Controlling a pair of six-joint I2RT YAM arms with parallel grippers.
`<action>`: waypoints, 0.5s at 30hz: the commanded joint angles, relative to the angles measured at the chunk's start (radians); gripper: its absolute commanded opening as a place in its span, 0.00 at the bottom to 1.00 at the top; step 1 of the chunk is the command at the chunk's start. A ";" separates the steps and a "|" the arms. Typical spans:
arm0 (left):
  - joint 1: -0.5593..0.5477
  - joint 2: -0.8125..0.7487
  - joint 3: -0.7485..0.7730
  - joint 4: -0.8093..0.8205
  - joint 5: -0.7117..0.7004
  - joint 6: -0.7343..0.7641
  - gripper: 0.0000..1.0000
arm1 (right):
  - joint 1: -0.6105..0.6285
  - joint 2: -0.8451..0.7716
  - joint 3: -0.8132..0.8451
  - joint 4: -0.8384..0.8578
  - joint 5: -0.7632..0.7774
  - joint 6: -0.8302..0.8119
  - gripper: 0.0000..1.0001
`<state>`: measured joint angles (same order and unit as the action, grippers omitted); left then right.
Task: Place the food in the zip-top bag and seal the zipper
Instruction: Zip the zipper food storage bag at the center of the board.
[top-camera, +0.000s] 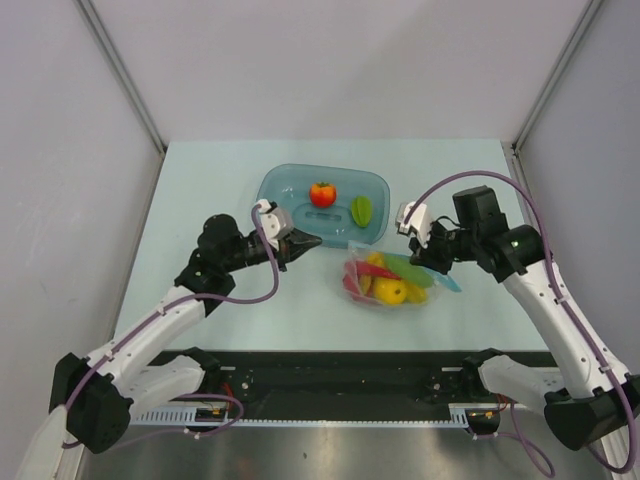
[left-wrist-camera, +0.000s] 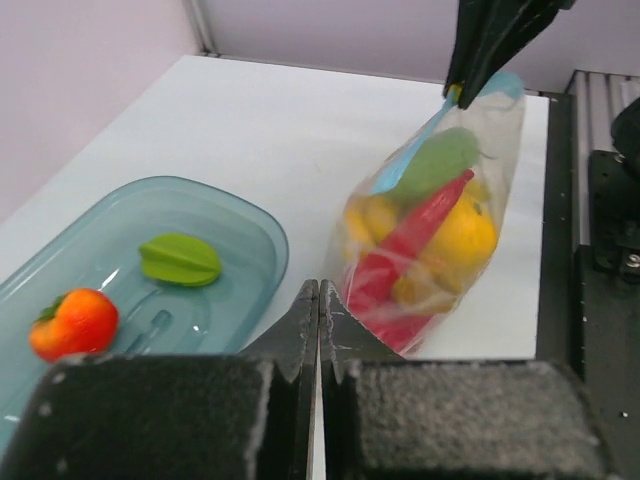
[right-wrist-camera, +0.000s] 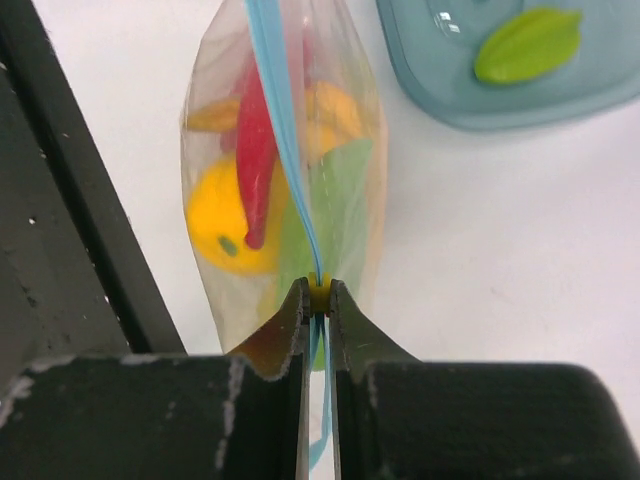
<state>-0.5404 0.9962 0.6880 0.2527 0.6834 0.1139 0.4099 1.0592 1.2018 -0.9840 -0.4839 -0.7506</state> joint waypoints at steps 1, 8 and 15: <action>0.031 -0.028 -0.005 0.019 -0.010 0.018 0.00 | -0.068 -0.047 0.008 -0.093 0.016 -0.087 0.00; -0.036 0.051 0.079 -0.084 0.120 0.188 0.39 | -0.074 -0.027 0.041 -0.061 -0.053 -0.041 0.00; -0.183 0.140 0.251 -0.194 0.051 0.418 0.67 | 0.102 0.013 0.094 0.065 -0.012 0.097 0.00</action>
<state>-0.6651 1.1061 0.8314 0.1211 0.7437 0.3542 0.4328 1.0679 1.2388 -1.0298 -0.5022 -0.7353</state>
